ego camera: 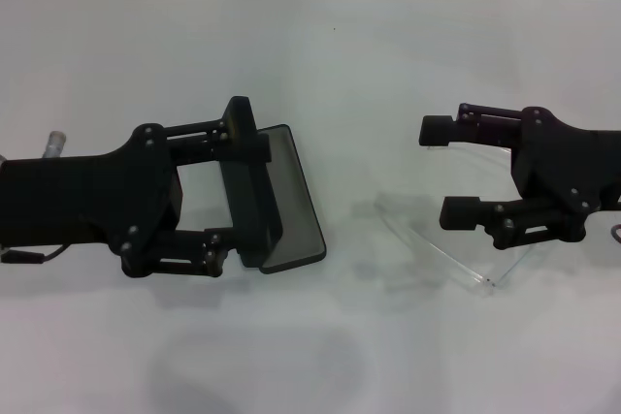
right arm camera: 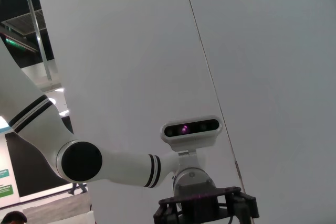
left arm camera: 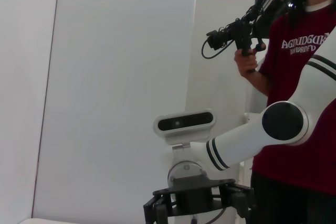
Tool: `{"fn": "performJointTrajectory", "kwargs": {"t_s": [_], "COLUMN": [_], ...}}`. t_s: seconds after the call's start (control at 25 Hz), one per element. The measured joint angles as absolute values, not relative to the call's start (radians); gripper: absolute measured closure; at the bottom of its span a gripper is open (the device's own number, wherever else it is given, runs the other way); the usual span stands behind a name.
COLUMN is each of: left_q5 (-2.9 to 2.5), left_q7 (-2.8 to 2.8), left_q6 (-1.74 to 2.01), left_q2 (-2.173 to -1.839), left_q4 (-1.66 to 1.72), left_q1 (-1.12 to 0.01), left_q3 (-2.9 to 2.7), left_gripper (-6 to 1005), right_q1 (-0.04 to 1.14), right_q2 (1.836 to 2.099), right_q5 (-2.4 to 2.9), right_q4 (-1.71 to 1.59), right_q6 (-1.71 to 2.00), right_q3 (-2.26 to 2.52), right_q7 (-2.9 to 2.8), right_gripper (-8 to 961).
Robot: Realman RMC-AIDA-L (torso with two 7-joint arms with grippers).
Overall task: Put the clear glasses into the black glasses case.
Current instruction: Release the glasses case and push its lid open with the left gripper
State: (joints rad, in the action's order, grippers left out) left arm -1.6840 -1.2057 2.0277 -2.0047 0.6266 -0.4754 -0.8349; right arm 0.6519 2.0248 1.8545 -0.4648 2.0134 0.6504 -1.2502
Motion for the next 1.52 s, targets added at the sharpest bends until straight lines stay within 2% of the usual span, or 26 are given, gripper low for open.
{"fn": "performJointTrajectory", "kwargs": {"t_s": [0.52,0.72,0.84,1.08,1.16,1.2,1.36,1.52], "left_q5": [-1.658,-1.554,-1.541,-1.688,-1.794,-1.832,-2.032,-2.106], "left_q7": [-1.236,-1.462,-1.620,-1.892,-2.032,-2.080,-2.339,-2.494], "left_q6": [2.026,2.009,1.971,1.791,1.694,1.668,1.544,1.519], "left_q2": [-2.007,-1.998,-2.011,-2.058,-2.073,-2.076,-2.086,-2.087], "left_q4": [0.630,0.680,0.800,1.082,1.156,1.163,1.174,1.255], "left_q1": [-0.487,-0.514,-0.520,-0.527,-0.540,-0.552,-0.611,-0.607], "left_q3": [-0.827,-0.736,-0.694,-0.781,-0.844,-0.858,-0.912,-0.952], "left_gripper": [218,225,230,238,295,323,323,324], "right_q1": [0.648,0.592,0.525,0.391,0.360,0.349,0.311,0.298], "right_q2": [2.024,2.014,2.002,1.976,1.972,1.971,1.968,1.959], "right_q5": [1.848,1.721,1.599,1.436,1.419,1.414,1.411,1.417], "right_q4": [-0.465,-0.472,-0.478,-0.478,-0.478,-0.477,-0.476,-0.473], "right_q6": [2.006,2.002,1.995,1.994,1.994,1.996,2.003,2.004], "right_q3": [0.640,0.636,0.635,0.635,0.631,0.627,0.606,0.603], "right_q7": [-1.243,-1.234,-1.232,-1.218,-1.212,-1.211,-1.210,-1.201], "right_gripper": [81,81,81,81,81,81,81,81]}}
